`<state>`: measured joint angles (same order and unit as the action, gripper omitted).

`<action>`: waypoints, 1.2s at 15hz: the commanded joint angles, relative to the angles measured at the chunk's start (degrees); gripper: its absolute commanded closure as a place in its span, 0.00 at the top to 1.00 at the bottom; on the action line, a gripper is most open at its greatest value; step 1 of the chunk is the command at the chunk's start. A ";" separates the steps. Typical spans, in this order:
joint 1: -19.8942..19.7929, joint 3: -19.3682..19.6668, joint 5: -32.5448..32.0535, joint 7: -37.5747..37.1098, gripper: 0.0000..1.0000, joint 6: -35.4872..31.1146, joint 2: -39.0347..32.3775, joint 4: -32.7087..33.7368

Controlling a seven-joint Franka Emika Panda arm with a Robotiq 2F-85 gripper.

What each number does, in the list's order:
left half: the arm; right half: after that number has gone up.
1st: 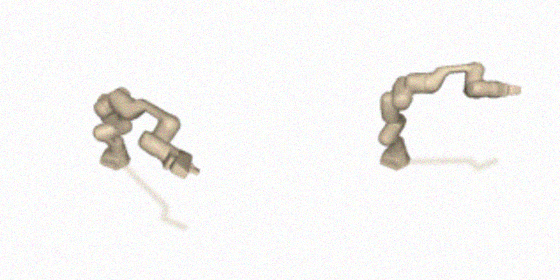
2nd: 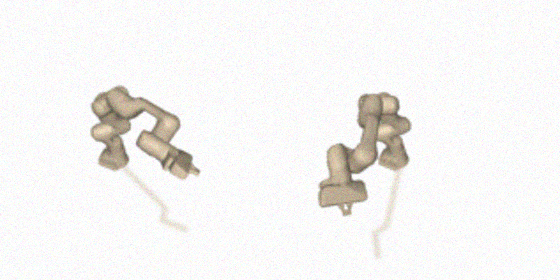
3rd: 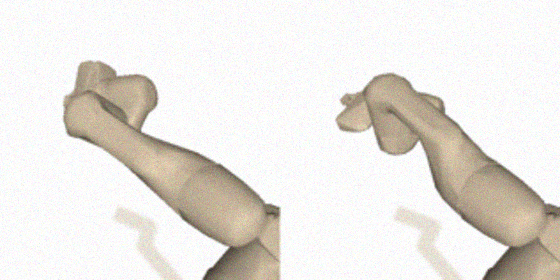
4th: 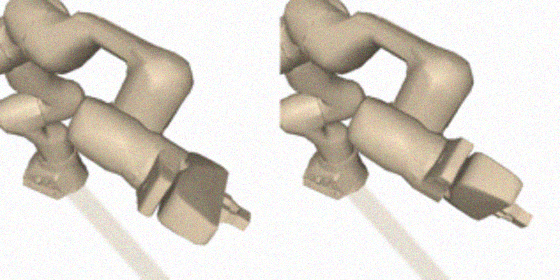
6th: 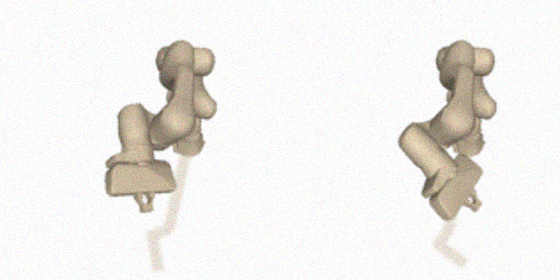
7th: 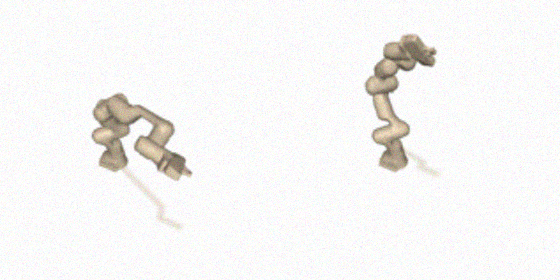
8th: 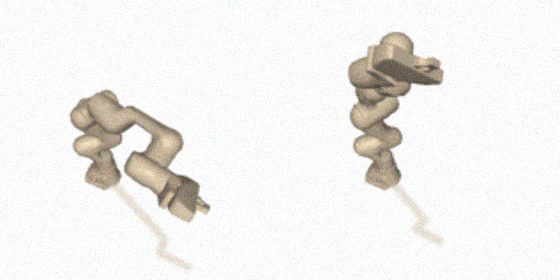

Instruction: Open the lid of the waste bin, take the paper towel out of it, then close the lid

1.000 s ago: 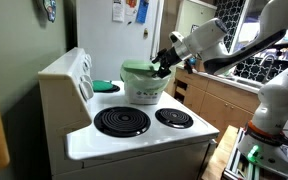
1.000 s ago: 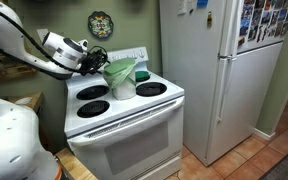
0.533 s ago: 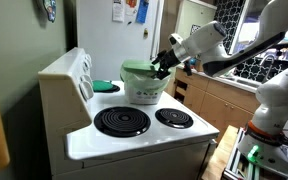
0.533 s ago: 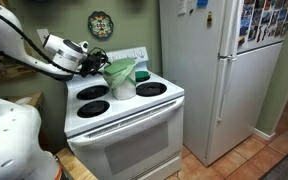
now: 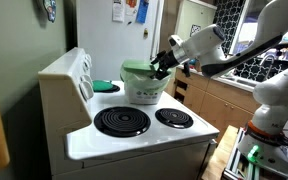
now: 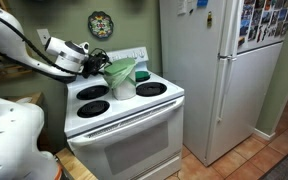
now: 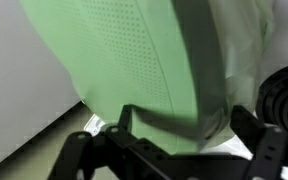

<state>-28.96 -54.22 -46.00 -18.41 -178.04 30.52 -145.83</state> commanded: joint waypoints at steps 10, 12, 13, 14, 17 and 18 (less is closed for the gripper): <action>-3.62 -0.90 0.31 -1.55 1.00 -2.34 5.37 0.47; -3.84 -0.43 0.43 -1.65 1.00 -2.30 5.55 0.86; -4.22 -0.32 0.25 -1.66 1.00 -2.57 5.94 1.10; -4.36 -0.05 0.32 -1.78 1.00 -2.70 6.05 1.50; -4.24 1.15 0.54 -1.65 1.00 -2.52 5.66 2.57; -3.07 1.73 0.85 -1.28 1.00 -1.90 4.06 2.58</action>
<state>-32.77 -53.43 -45.75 -19.60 -180.25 35.27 -143.30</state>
